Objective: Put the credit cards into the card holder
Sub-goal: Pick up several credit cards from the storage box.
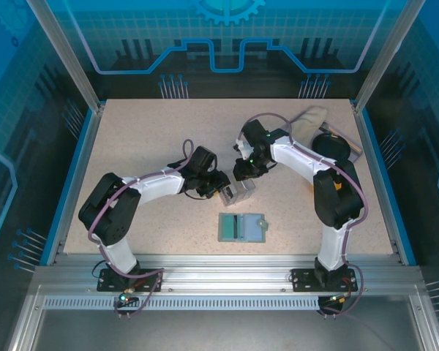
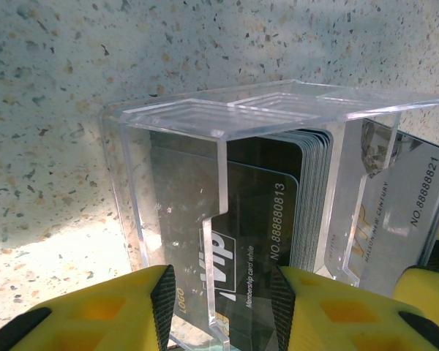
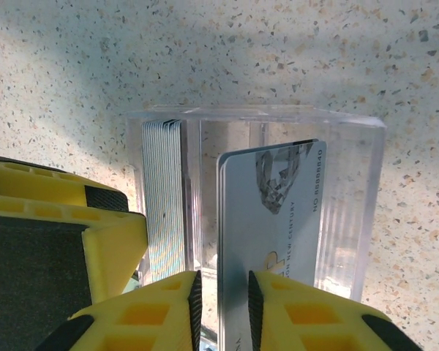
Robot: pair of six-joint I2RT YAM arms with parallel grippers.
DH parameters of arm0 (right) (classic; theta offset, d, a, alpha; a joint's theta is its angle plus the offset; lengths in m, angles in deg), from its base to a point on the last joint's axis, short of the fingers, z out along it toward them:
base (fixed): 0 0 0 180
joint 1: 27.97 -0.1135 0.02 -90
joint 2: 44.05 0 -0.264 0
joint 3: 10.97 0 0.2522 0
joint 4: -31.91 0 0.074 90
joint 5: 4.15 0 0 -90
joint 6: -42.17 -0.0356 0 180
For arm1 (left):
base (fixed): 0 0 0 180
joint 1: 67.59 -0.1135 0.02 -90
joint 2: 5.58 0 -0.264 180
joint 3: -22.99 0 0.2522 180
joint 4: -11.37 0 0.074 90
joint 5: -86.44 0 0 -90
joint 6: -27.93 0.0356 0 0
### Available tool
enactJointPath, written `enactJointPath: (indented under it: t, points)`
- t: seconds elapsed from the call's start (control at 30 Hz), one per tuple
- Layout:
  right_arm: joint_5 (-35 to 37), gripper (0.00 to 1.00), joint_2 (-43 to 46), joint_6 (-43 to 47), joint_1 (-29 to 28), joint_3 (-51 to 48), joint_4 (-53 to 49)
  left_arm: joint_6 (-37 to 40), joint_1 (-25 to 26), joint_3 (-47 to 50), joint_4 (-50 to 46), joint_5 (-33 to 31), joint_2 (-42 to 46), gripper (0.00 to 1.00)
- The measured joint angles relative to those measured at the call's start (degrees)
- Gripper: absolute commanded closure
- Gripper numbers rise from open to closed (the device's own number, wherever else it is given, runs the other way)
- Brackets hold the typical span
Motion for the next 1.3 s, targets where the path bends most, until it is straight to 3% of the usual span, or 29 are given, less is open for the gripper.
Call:
enactJointPath:
  t: [0.13,0.27,0.5,0.83,1.03,1.3]
  points:
    - [0.0,0.81,0.0,0.2,0.0,0.0,-0.1,0.0,0.0,0.0,0.0,0.0,0.0,0.58]
    - [0.7,0.62,0.0,-0.2,0.0,0.1,-0.5,0.0,0.0,0.0,0.0,0.0,0.0,0.58]
    - [4.2,0.6,0.0,0.5,-0.6,0.7,-1.4,0.0,0.0,0.0,0.0,0.0,0.0,0.58]
    - [7.5,0.6,-2.6,0.5,-3.1,2.1,-1.5,0.0,0.0,0.0,0.0,0.0,0.0,0.58]
    - [8.8,0.73,-2.8,0.7,-3.3,2.4,-1.9,0.0,0.0,0.0,0.0,0.0,0.0,0.58]
    - [8.6,0.71,-2.7,0.5,-3.3,3.0,-2.7,0.0,0.0,0.0,0.0,0.2,0.0,0.58]
